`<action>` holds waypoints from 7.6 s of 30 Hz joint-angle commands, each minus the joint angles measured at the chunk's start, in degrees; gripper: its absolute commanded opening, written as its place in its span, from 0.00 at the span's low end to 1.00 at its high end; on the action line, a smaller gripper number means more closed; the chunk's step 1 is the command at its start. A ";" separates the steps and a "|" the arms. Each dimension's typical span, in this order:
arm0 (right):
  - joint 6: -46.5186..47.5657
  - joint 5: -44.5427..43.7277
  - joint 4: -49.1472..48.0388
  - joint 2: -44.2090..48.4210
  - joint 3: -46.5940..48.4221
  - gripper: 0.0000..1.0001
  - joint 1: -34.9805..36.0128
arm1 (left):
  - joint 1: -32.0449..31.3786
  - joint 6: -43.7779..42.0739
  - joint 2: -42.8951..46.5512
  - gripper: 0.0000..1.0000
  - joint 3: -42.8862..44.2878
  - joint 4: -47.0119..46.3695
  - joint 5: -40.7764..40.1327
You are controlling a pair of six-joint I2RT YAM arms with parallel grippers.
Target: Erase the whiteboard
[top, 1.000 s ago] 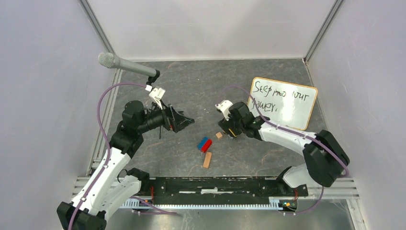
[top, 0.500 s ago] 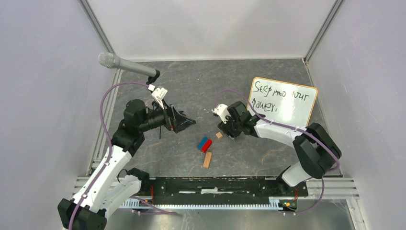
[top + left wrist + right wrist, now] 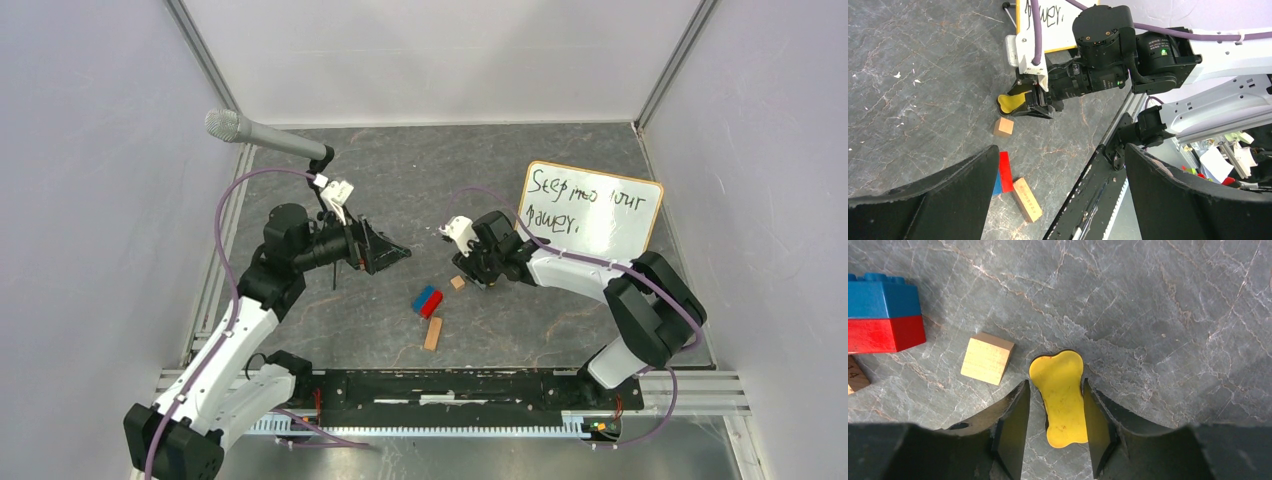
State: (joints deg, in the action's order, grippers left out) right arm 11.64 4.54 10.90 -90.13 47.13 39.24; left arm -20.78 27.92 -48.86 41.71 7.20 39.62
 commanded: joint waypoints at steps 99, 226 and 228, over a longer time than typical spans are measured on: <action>-16.75 -26.24 -7.06 22.34 -11.99 0.17 -6.22 | -29.17 -2.98 -23.82 1.00 2.89 -33.32 -35.13; -17.33 -36.15 -40.85 15.01 -24.14 0.08 -25.49 | -17.99 0.81 -88.16 0.02 58.06 -34.02 -4.37; -19.41 -37.27 -39.19 16.76 -25.64 0.08 -28.59 | -17.90 0.86 -88.16 0.02 57.96 -34.01 -4.37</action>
State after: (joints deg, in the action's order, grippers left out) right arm -2.42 -27.64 -31.09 -76.34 24.82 16.56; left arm -39.24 32.05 -139.09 100.53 -28.38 36.16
